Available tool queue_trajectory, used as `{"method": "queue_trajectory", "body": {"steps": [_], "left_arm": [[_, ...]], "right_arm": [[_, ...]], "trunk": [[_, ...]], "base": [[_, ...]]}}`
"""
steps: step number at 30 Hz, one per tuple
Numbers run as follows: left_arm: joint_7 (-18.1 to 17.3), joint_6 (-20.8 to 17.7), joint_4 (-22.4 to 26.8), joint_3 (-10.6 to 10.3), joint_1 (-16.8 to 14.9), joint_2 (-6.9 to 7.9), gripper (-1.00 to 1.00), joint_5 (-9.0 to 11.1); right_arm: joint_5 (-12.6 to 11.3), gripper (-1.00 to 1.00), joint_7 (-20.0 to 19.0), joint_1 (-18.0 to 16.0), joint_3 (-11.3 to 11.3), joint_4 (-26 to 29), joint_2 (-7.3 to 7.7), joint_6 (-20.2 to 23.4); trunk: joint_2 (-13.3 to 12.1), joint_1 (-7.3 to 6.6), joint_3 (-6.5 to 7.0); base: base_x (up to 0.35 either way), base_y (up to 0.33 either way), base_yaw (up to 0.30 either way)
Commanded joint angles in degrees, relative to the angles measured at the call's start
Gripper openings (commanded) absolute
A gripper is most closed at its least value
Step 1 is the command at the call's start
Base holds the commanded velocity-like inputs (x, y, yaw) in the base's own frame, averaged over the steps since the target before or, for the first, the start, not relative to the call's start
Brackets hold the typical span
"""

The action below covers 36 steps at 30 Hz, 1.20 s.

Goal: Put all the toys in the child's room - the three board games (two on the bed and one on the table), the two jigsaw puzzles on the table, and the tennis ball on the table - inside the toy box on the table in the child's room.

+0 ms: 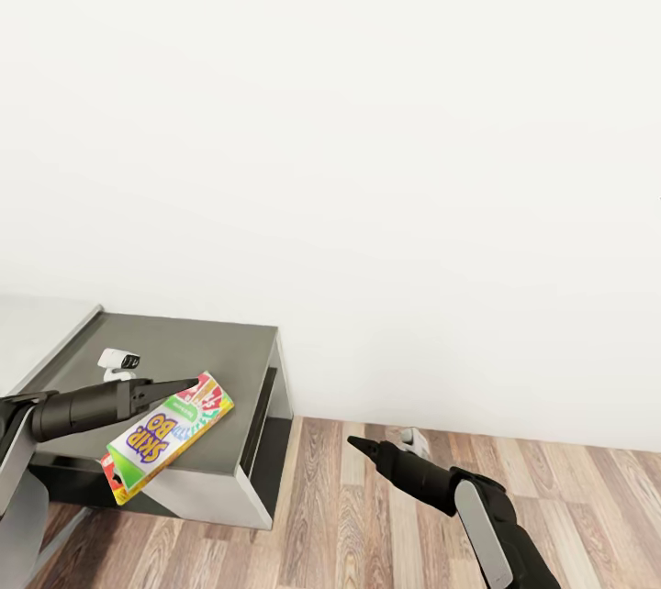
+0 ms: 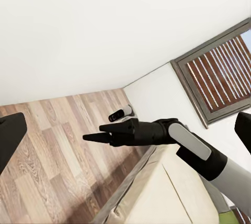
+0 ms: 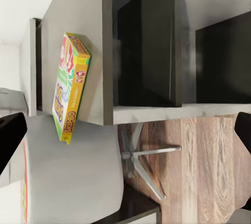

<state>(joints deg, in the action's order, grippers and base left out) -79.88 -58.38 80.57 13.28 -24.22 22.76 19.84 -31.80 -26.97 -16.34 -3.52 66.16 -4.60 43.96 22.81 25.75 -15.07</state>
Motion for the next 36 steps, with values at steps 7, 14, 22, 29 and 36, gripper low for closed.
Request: {"method": "queue_trajectory", "body": {"steps": [7,14,22,29,36], "left_arm": [[-0.1,-0.5,0.0,0.0,0.0,0.0,1.0,0.2],[-0.1,-0.5,0.0,0.0,0.0,0.07,1.0,0.2],[-0.1,-0.5,0.0,0.1,0.0,0.09,1.0,0.1],[-0.1,-0.5,0.0,0.1,0.0,0.09,1.0,0.1],[-0.1,-0.5,-0.1,0.2,0.0,0.07,1.0,0.1]], "right_arm": [[0.1,1.0,-0.4,0.0,-0.3,0.0,-0.06,0.4],[0.0,1.0,-0.4,0.0,-0.3,0.0,-0.06,0.4],[0.0,1.0,-0.4,-0.1,-0.3,0.0,-0.06,0.4],[0.1,1.0,-0.3,0.0,-0.3,-0.2,-0.06,0.3],[0.2,1.0,-0.3,0.0,-0.3,-0.2,-0.06,0.2]], "trunk": [[0.1,0.04,0.55],[0.1,0.04,1.21],[0.1,0.04,1.97],[0.1,0.04,2.63],[0.1,0.04,3.28]], "base": [[0.0,0.0,0.0],[0.0,0.0,0.0],[0.0,0.0,0.0],[0.0,0.0,0.0],[0.0,0.0,0.0]]}}
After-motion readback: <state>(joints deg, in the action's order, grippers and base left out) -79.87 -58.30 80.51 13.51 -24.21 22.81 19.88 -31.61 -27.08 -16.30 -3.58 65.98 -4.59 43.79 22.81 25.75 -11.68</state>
